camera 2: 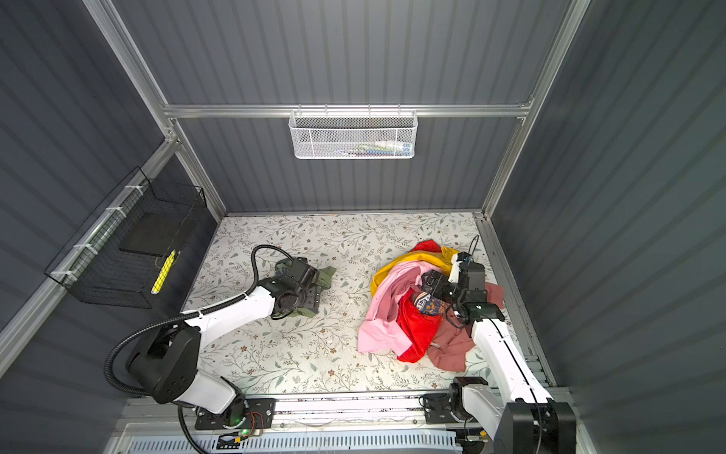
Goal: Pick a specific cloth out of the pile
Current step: 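Open the left gripper and release the green sweatshirt on the table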
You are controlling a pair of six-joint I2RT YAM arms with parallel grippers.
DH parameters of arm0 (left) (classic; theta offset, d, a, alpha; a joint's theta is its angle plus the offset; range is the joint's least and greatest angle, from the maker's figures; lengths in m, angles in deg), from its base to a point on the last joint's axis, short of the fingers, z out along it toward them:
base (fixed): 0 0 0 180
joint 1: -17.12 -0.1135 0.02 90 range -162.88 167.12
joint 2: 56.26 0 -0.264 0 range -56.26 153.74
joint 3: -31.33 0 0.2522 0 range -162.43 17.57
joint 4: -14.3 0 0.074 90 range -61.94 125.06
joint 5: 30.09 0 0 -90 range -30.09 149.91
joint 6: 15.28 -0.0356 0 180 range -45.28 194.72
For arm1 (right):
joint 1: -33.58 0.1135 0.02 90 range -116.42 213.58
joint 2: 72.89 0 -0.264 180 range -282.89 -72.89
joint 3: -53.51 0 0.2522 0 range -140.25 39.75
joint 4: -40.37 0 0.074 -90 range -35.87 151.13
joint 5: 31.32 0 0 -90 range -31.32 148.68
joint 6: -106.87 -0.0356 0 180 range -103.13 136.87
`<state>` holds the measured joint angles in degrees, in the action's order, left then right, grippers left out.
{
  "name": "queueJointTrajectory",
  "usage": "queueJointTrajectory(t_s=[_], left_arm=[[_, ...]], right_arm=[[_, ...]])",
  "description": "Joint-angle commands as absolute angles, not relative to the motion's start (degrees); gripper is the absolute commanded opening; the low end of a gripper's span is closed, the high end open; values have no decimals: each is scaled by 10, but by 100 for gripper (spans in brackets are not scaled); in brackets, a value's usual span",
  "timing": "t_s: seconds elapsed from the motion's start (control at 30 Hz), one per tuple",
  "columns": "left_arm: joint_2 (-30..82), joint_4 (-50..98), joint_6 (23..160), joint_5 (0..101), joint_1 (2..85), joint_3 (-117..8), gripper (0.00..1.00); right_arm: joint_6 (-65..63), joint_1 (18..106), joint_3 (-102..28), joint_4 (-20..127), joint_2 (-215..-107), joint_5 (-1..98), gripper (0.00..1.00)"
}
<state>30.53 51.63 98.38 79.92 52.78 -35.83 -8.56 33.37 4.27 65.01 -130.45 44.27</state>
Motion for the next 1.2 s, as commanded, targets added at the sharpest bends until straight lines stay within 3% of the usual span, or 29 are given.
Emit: queueJointTrajectory(t_s=[0.0,0.2,0.33,0.47,0.57,0.93,1.17], left_arm=[[302,542,954,823,525,-340,85],[412,504,935,835,524,-371,83],[490,493,917,822,516,-417,67],[550,485,900,811,489,-452,40],[576,469,887,782,457,-471,31],[728,542,869,772,398,-685,25],[764,567,878,757,370,-745,29]], right_arm=[[-63,336,26,664,-1280,462,91],[-56,336,28,670,-1254,466,92],[-48,336,28,680,-1239,475,93],[-36,334,32,687,-1233,484,95],[-24,332,39,686,-1236,495,98],[-10,323,54,710,-1221,516,99],[5,313,105,695,-1168,539,99]])
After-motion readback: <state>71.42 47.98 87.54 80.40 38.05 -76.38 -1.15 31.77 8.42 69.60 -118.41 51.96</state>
